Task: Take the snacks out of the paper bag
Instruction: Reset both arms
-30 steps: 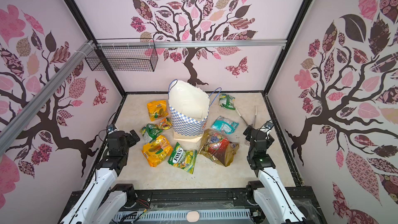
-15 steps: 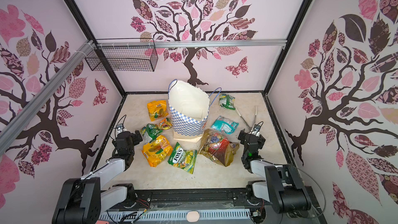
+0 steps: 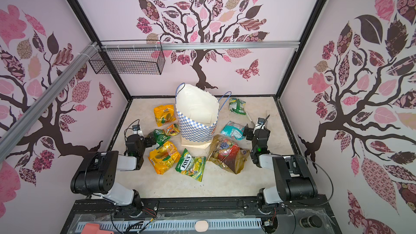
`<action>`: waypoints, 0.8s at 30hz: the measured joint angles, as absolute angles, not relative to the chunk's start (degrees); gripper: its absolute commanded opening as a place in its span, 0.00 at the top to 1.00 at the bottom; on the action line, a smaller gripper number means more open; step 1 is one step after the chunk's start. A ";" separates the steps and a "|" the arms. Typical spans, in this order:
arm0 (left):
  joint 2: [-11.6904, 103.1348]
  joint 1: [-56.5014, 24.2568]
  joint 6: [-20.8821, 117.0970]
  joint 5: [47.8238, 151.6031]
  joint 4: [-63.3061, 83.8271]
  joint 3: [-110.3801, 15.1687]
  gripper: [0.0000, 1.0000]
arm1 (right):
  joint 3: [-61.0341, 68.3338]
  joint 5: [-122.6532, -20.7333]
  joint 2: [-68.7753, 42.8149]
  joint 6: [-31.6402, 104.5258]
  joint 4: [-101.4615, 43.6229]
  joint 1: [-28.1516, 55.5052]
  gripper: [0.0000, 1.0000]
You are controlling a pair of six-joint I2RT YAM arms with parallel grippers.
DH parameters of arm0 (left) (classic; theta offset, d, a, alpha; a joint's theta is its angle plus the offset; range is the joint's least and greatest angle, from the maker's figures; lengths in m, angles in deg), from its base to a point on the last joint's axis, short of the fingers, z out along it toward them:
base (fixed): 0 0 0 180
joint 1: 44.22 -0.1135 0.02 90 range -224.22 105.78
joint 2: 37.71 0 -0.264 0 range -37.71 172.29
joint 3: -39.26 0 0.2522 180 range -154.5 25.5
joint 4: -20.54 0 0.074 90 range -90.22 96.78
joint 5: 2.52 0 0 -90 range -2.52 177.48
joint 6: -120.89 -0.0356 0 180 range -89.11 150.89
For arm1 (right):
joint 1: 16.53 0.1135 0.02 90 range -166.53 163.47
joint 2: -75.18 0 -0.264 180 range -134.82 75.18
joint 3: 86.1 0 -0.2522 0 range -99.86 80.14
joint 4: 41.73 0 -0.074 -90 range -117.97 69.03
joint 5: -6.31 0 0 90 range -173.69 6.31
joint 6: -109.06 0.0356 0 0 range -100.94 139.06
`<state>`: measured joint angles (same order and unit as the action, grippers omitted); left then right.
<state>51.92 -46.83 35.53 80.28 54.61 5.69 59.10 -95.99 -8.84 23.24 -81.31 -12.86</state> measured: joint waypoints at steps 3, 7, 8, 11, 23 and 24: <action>51.90 -46.83 35.40 81.03 56.32 5.64 0.02 | 63.56 -94.65 -13.41 22.39 -91.23 -12.97 0.00; 51.87 -46.53 35.14 81.22 56.56 5.53 0.01 | 64.79 -92.80 -13.70 21.17 -91.93 -13.08 0.00; 51.87 -46.42 35.12 81.20 56.36 5.42 0.01 | 64.76 -92.84 -13.70 21.28 -92.52 -13.08 0.00; 51.87 -45.78 34.68 80.68 56.32 5.12 0.01 | 64.76 -93.80 -13.70 21.76 -93.75 -13.10 0.00; 51.90 -44.95 33.98 80.11 55.03 4.18 0.02 | 64.76 -95.27 -13.70 22.09 -93.79 -13.13 0.00; 51.90 -44.95 33.94 80.09 54.94 4.00 0.01 | 64.76 -95.33 -13.70 22.11 -93.79 -13.13 0.00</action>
